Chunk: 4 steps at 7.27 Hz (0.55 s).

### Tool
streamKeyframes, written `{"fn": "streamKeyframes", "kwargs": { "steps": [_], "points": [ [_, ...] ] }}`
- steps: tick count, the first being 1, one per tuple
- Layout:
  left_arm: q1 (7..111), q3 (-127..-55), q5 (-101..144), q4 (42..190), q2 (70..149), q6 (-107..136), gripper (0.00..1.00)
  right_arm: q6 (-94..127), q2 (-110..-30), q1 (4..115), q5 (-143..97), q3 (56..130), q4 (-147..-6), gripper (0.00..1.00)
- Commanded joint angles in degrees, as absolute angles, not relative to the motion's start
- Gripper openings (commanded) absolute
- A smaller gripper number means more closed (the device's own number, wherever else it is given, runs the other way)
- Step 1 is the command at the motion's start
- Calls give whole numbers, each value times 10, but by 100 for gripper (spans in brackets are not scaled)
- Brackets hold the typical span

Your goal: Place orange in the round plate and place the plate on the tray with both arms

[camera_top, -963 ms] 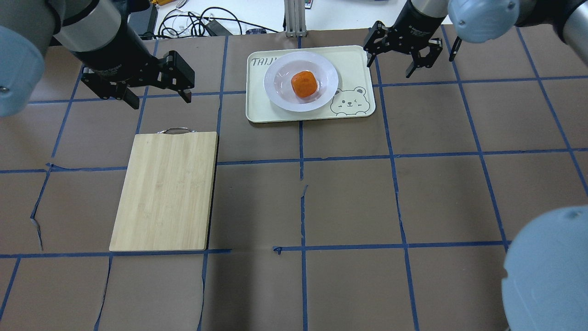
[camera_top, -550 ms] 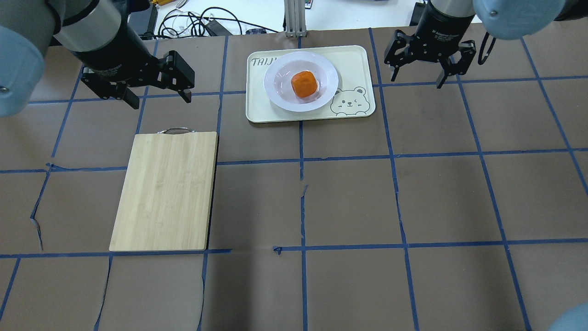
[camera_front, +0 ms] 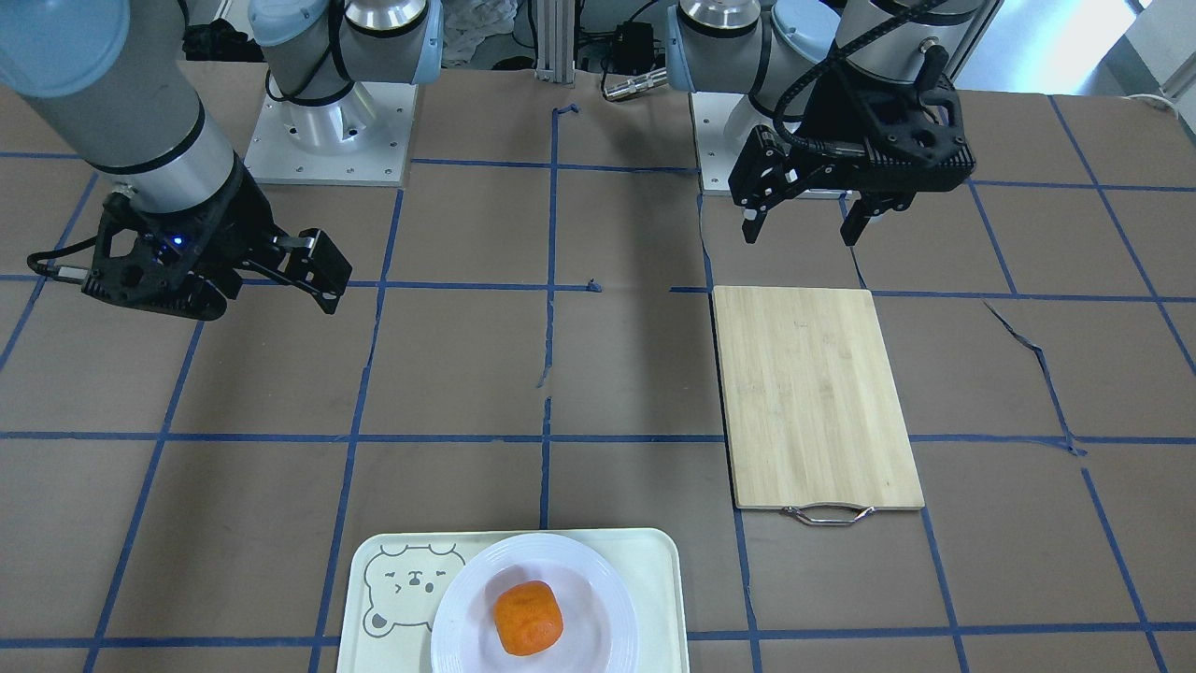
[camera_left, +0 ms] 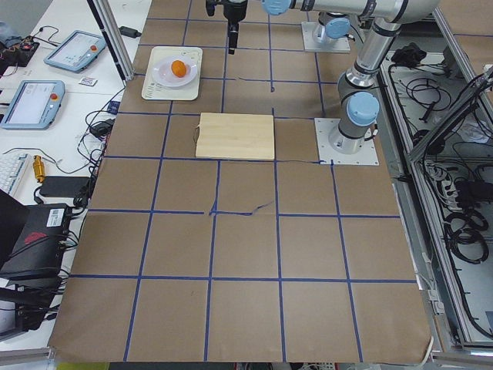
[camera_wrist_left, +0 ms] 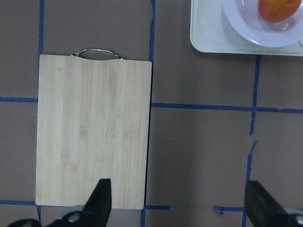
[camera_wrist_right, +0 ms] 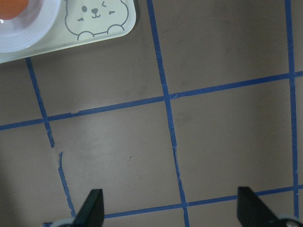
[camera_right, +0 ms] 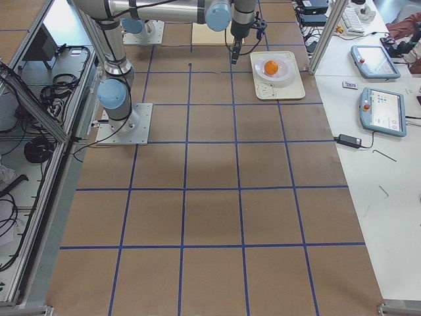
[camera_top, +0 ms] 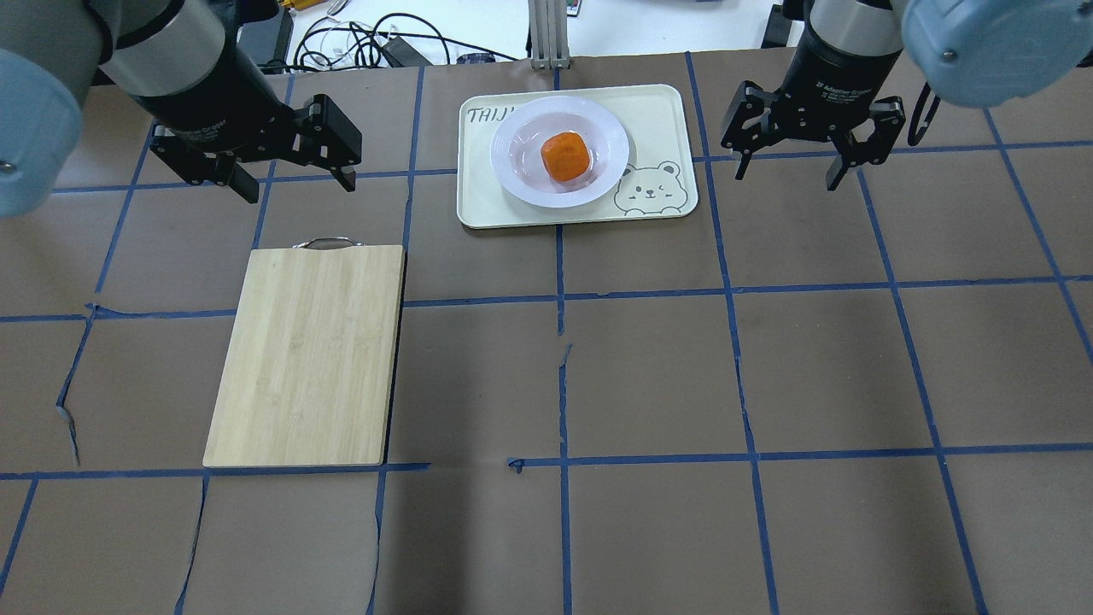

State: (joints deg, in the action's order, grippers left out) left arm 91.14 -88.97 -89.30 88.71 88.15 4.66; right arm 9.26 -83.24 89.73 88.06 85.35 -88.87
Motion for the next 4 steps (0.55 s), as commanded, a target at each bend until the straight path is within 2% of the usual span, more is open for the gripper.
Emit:
{"fn": "streamKeyframes", "kwargs": {
  "steps": [1, 4],
  "points": [
    [911, -890, -893, 887, 882, 47, 100, 87, -852, 901, 883, 848, -872, 100],
    [911, -891, -897, 887, 882, 44, 100, 84, -875, 900, 882, 852, -870, 100]
  ]
}}
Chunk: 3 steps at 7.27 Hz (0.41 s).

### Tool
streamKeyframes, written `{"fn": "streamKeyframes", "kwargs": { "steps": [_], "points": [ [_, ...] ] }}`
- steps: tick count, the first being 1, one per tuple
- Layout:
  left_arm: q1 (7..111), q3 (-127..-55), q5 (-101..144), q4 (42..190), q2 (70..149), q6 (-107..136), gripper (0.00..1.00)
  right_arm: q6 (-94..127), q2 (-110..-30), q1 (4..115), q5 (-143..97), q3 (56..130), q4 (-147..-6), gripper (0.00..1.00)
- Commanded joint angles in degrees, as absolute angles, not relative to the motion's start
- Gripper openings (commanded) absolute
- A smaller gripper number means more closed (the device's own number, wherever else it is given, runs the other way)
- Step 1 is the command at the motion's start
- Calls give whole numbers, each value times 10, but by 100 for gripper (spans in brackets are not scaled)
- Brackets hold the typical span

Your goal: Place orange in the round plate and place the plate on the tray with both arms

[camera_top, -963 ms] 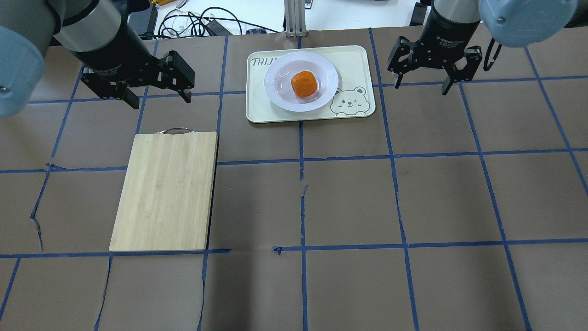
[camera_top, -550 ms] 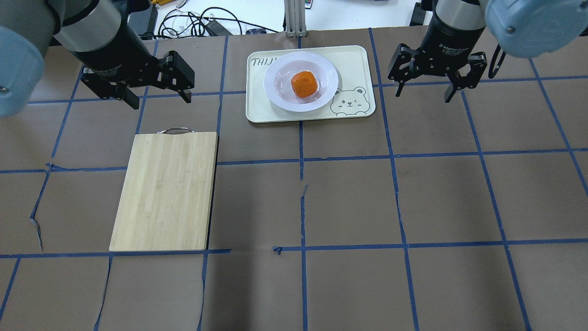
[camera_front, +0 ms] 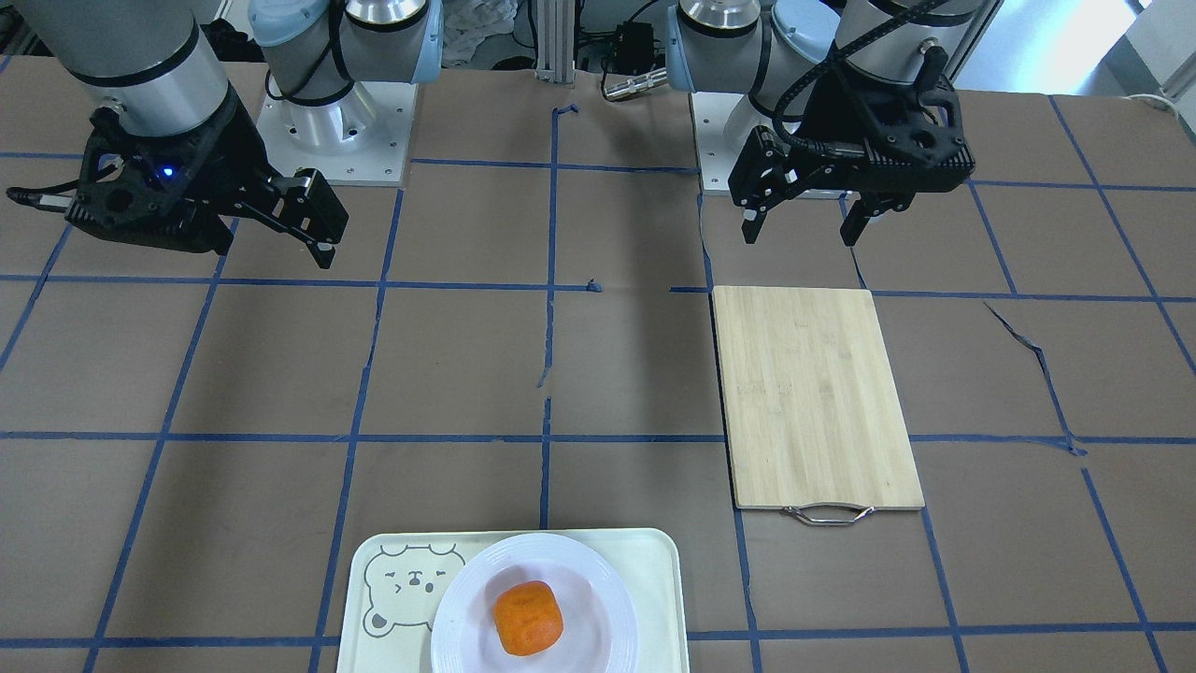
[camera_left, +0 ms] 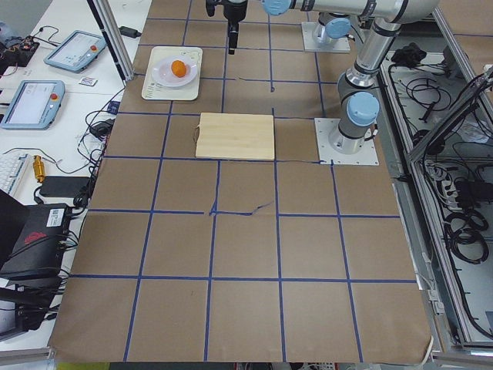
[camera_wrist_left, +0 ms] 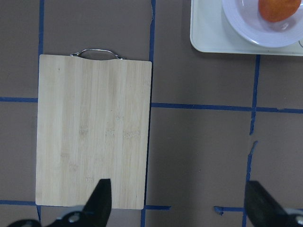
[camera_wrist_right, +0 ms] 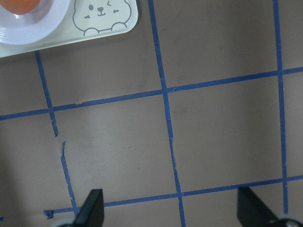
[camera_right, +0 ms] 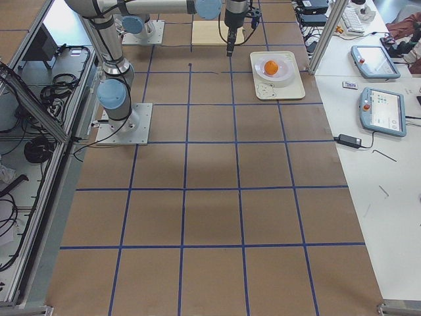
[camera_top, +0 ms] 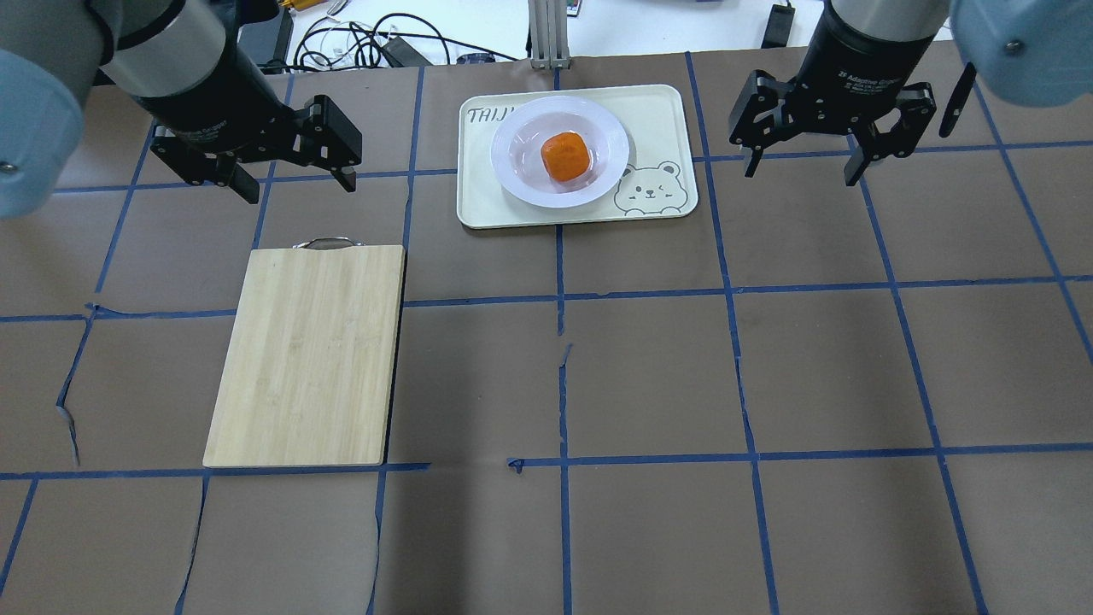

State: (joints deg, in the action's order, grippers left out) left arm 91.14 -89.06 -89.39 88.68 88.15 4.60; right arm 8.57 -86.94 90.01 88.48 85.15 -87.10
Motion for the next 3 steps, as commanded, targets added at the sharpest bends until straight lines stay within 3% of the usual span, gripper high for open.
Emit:
{"fn": "streamKeyframes", "kwargs": {
  "steps": [1, 3],
  "points": [
    [911, -889, -905, 887, 881, 42, 100, 84, -875, 900, 879, 851, -871, 100],
    [911, -887, -926, 891, 879, 39, 100, 84, -875, 900, 880, 851, -870, 100]
  ]
}}
